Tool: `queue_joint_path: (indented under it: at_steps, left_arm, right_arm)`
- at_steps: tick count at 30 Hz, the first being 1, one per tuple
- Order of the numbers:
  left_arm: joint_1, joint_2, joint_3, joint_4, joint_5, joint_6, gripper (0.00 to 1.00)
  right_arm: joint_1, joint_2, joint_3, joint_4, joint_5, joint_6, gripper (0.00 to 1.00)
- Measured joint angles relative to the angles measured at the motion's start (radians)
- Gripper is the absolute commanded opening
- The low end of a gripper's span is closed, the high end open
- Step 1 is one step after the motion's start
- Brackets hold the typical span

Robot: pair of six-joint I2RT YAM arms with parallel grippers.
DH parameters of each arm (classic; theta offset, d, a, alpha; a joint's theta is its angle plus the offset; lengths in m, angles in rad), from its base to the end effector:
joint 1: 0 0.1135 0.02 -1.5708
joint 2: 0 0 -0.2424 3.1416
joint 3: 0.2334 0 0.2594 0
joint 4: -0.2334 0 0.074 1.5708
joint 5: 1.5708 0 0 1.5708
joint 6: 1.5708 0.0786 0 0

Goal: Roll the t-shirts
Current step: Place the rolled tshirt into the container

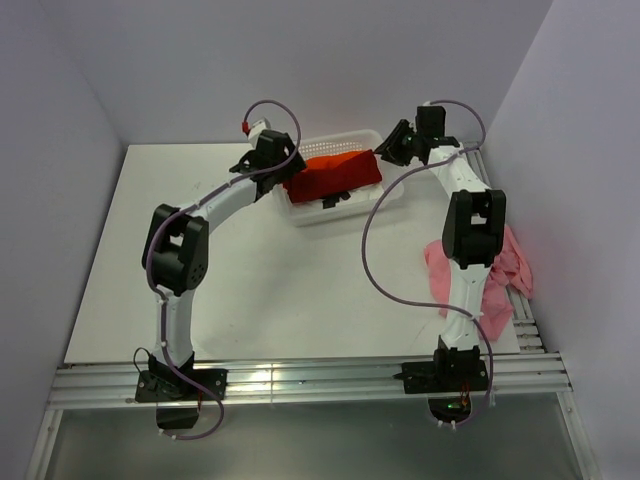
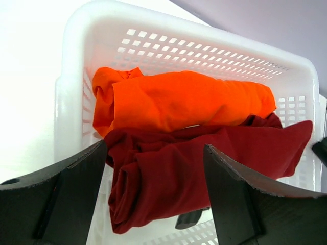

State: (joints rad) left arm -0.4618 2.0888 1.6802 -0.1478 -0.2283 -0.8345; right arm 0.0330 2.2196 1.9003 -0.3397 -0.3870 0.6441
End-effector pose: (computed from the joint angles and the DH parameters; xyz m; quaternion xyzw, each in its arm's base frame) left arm 0.4764 -0.2172 0.1994 -0.2153 0.8431 -0.2120 0.4448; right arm 0.5397 0.0475 0.1945 0.1843 0.8658 0.3063 0.3502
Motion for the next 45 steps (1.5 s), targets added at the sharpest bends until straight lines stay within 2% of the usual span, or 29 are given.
queue_joint_path:
  at_steps: [3,5,9,12,14,18,24,34,45]
  left_arm:
    - [-0.002,-0.015,0.009,-0.024,-0.020,0.019,0.80]
    - [-0.004,-0.040,0.009,-0.042,-0.032,0.031,0.79]
    - [-0.014,-0.103,0.009,-0.058,-0.031,0.047,0.71]
    - [-0.029,-0.149,0.009,-0.043,0.001,0.048,0.62]
    - [-0.041,-0.162,0.009,-0.021,0.039,0.043,0.57]
    - [-0.062,-0.128,0.024,0.004,0.135,0.025,0.45]
    - [-0.071,0.001,0.065,0.008,0.251,0.001,0.36]
    - [-0.050,0.074,0.068,0.024,0.327,-0.023,0.32]
    - [0.056,0.244,0.184,0.039,0.345,-0.025,0.28]
  right_arm:
    - [0.000,-0.036,-0.008,-0.004,0.015,-0.010,0.40]
    - [0.000,-0.058,-0.010,-0.004,0.021,-0.014,0.36]
    - [0.000,-0.108,-0.054,0.006,0.006,-0.025,0.23]
    - [0.005,-0.146,-0.109,0.012,-0.022,-0.032,0.05]
    - [0.010,-0.151,-0.119,0.013,-0.045,-0.036,0.00]
    - [0.035,-0.151,-0.138,0.016,-0.079,-0.033,0.00]
    - [0.087,-0.127,-0.140,0.020,-0.103,-0.032,0.00]
    - [0.100,-0.021,-0.124,0.021,-0.079,-0.003,0.00]
    - [0.100,0.158,0.096,0.010,-0.006,0.054,0.00]
